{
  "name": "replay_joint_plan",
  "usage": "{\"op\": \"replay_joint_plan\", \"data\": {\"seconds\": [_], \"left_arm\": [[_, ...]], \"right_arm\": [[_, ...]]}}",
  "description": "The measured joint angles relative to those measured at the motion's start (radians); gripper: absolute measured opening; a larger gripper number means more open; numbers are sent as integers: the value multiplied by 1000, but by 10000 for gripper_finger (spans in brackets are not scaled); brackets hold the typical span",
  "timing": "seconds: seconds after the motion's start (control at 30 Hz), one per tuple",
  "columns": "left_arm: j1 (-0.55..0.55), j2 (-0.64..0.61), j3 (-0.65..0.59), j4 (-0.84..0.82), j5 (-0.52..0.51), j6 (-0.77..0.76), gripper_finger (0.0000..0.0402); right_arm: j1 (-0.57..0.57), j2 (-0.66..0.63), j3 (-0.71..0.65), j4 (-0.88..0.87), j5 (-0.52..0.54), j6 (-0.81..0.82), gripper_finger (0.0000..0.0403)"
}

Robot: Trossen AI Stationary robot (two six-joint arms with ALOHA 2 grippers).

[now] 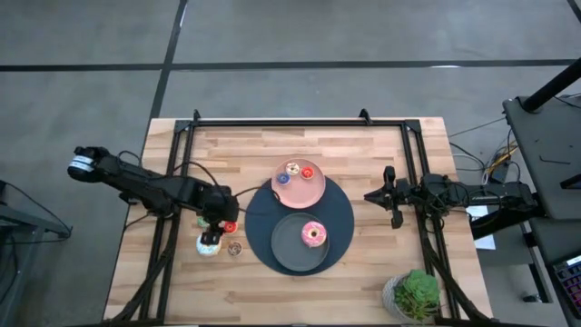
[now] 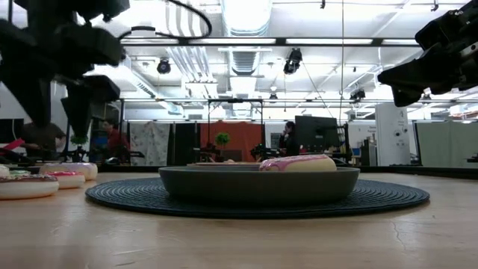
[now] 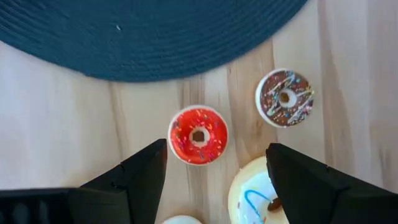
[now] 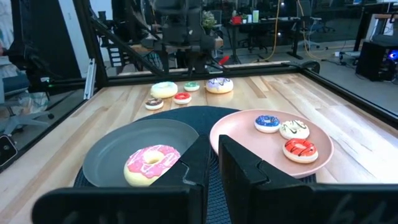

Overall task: Pick & Place donuts
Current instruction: Put the small orange donut on the pink plate

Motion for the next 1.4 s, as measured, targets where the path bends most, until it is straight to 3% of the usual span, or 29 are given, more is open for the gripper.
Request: {"op": "replay_joint_plan", "data": {"seconds": [0.57, 1.4], "left_arm": [[-3, 181, 45, 2, 0, -109, 245], [-3, 196, 44, 7, -47, -230, 246]], "right_arm": [[0, 0, 0, -1, 0, 0, 29], [0, 0, 0, 0, 0, 0, 29]]}}
